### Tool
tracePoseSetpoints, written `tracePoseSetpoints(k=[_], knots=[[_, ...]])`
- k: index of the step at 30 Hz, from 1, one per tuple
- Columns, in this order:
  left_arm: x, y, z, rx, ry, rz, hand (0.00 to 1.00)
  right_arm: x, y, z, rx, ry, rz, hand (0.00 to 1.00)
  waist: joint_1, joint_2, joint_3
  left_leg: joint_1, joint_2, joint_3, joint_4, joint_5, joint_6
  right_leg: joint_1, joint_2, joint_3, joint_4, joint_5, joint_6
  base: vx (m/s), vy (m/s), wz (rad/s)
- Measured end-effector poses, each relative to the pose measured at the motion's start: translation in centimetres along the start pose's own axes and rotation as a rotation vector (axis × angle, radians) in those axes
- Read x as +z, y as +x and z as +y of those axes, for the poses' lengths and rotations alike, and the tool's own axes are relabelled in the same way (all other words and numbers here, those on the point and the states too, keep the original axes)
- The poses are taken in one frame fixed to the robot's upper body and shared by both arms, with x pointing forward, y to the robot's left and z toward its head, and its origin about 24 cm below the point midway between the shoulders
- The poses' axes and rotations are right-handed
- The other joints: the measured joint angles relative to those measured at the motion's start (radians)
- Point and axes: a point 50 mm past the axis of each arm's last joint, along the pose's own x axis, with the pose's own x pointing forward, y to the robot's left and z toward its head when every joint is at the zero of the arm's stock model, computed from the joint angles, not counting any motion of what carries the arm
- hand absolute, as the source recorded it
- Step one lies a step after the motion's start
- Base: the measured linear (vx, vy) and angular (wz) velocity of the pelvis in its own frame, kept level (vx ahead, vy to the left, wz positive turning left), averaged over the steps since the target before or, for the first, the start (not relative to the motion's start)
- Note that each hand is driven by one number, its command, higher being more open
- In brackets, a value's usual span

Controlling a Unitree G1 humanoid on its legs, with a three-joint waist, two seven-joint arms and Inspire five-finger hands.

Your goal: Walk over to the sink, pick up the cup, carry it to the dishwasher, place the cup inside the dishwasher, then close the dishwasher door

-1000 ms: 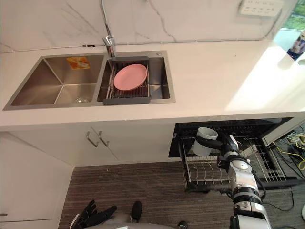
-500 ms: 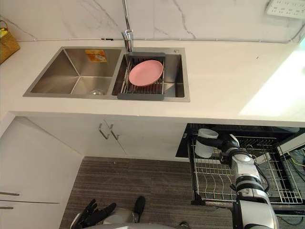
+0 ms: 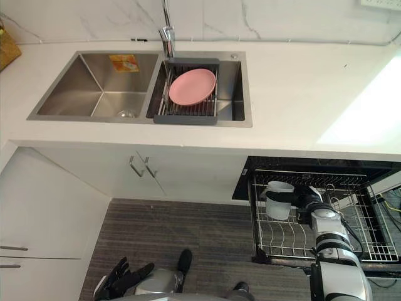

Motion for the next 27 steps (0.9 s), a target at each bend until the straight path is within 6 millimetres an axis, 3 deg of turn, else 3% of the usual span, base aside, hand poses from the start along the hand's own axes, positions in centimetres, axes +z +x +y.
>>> tracePoseSetpoints(k=[8, 9, 17, 27], knots=[[2.5, 1.3, -0.7, -0.036, 0.003, -0.055, 1.0, 2.7, 0.3, 0.5, -0.002, 0.018, -0.069, 0.0, 0.018, -0.004, 0.098, -0.067, 0.005, -0.009, 0.0, 0.016, -0.002, -0.066, 0.003, -0.007, 0.013, 0.007, -0.004, -0.01, -0.003, 0.02], [2.7, 1.4, -0.7, -0.038, 0.007, -0.061, 1.0, 3.0, 0.3, 0.5, -0.007, 0.023, -0.078, 1.0, 0.019, -0.007, 0.103, -0.076, 0.006, -0.011, 0.0, 0.018, -0.003, -0.075, 0.004, -0.009, 0.014, 0.007, -0.005, 0.01, -0.019, 0.04], [4.2, 2.0, -1.5, -0.065, -0.002, -0.093, 1.0, 5.3, 0.4, 1.2, -0.025, 0.141, -0.158, 1.0, 0.04, -0.013, 0.127, -0.11, 0.009, -0.024, 0.0, 0.022, -0.009, -0.103, 0.008, -0.022, 0.016, 0.008, -0.003, 0.0, -0.009, 0.04], [4.1, 2.0, -1.5, -0.069, 0.0, -0.077, 1.0, 5.8, 0.4, 1.3, 0.005, 0.162, -0.199, 1.0, 0.043, -0.022, 0.132, -0.104, 0.014, -0.024, -0.001, 0.022, -0.01, -0.096, 0.011, -0.022, 0.018, 0.006, -0.006, 0.0, 0.0, 0.0]])
